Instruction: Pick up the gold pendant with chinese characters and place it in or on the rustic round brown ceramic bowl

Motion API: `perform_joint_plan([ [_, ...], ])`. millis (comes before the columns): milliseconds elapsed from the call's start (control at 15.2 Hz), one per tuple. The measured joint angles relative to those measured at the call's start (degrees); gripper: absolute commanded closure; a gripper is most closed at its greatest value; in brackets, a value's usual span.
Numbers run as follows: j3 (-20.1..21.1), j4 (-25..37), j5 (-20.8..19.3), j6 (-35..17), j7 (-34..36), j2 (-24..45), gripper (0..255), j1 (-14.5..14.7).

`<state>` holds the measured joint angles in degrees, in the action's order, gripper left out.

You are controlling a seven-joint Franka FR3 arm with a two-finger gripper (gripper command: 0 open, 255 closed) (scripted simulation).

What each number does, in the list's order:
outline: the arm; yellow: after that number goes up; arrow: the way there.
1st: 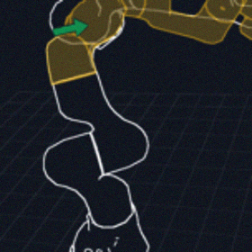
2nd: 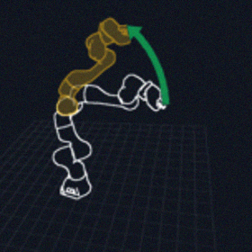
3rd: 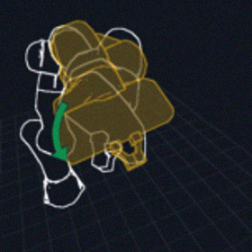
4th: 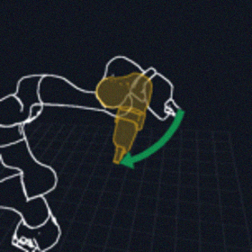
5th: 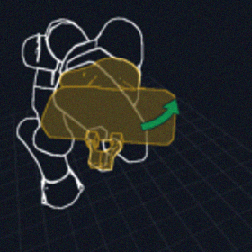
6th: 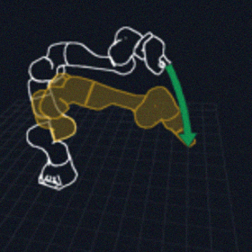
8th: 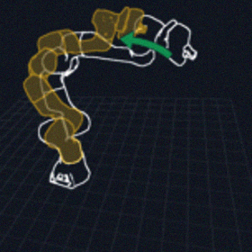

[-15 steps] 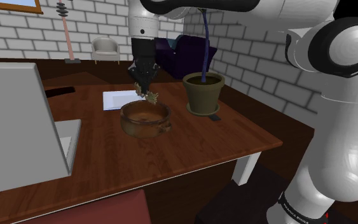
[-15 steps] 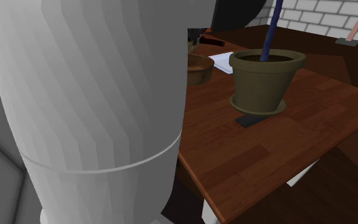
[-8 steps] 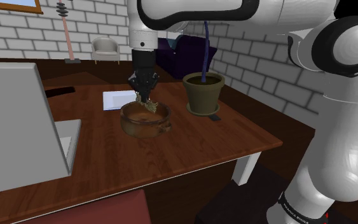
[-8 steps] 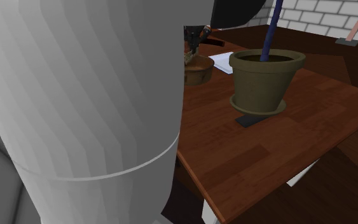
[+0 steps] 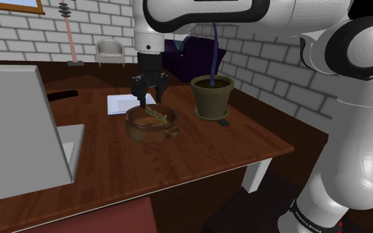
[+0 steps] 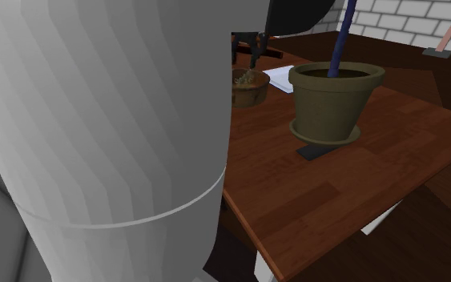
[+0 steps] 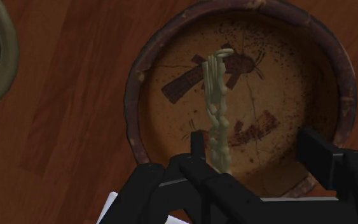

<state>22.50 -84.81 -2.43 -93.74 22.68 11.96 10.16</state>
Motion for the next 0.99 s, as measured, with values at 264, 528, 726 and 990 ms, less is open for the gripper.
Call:
perform_joint_plan([
  [264, 0.0, 0.0, 0.0, 0.0, 0.0, 0.0, 0, 0.0],
  [528, 0.17, 8.55, -0.81, 6.45, 0.51, 2.15, 0, 0.8],
  [726, 0.18, 10.52, -0.95, 8.13, 0.51, 2.5, 0, 0.93],
  [990, 0.17, 10.7, -0.95, 8.34, 0.47, 2.5, 0, 0.91],
])
